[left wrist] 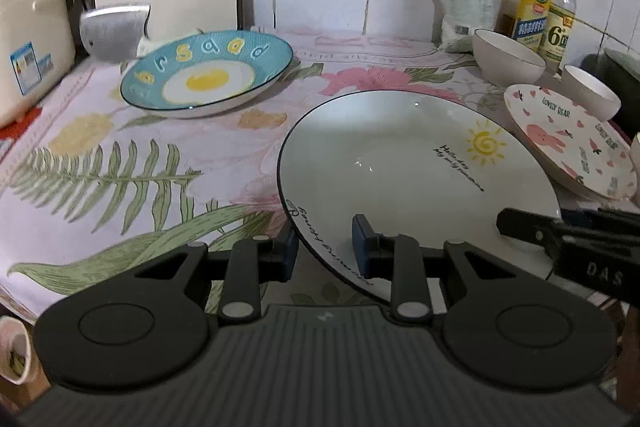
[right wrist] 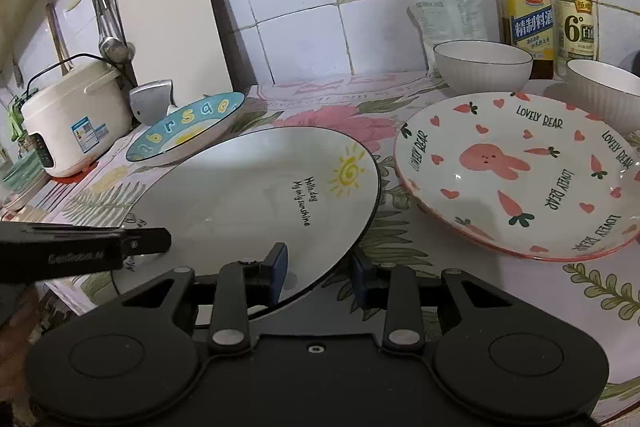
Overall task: Organize plates and bowls
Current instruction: 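Lift the sun plate with both grippers and carry it toward the blue egg plate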
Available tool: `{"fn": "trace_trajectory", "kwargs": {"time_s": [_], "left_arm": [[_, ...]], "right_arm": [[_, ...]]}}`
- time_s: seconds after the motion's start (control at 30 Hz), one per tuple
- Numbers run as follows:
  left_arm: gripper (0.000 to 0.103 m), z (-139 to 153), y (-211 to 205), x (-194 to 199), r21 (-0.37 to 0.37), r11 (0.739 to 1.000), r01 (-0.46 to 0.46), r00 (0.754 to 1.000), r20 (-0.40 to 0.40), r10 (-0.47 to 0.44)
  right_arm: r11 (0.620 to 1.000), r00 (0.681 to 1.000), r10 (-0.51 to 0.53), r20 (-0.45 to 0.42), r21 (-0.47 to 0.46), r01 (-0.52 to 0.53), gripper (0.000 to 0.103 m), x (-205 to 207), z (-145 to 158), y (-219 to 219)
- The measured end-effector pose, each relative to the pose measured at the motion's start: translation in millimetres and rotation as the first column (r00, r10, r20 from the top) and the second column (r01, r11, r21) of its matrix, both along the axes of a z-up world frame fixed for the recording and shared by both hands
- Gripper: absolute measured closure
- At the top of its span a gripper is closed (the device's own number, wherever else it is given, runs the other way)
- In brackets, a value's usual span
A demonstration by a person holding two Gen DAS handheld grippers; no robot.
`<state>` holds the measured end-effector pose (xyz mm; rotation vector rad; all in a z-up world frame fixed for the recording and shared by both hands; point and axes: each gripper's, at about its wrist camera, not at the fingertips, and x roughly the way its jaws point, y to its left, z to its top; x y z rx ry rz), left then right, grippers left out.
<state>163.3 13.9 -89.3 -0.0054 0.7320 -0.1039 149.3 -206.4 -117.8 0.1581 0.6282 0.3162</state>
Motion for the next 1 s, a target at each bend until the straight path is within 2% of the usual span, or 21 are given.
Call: {"fn": "trace_trajectory", "kwargs": {"time_s": [0.27, 0.6, 0.8, 1.0], "left_arm": [[0.076, 24.4, -3.9, 3.6, 0.029, 1.0, -0.011, 0.998, 0.062, 0.009], [0.076, 67.3, -1.0, 62.9, -0.007, 1.0, 0.004, 0.993, 0.121, -0.003], [0.076, 67.9, -0.1, 117.8, -0.063, 0.998, 0.018, 0.997, 0.072, -0.014], [0.076, 45.5, 3.9, 164.9, -0.105, 0.994, 0.027, 0.999, -0.015, -0.029]], "right_arm": [[1.0, 1.0, 0.009, 0.03, -0.003, -0.009, 0.065, 7.5, 15.0, 1.3], [0.999, 0.994, 0.013, 0.11, -0.048, -0.008, 0.065, 61.3, 66.4, 2.6], [0.996, 0.994, -0.007, 0.105, -0.084, 0.016, 0.065, 104.6, 71.6, -0.2], [0.991, 0.999, -0.036, 0.031, -0.125, 0.04, 0.065, 151.3, 62.1, -4.2]]}}
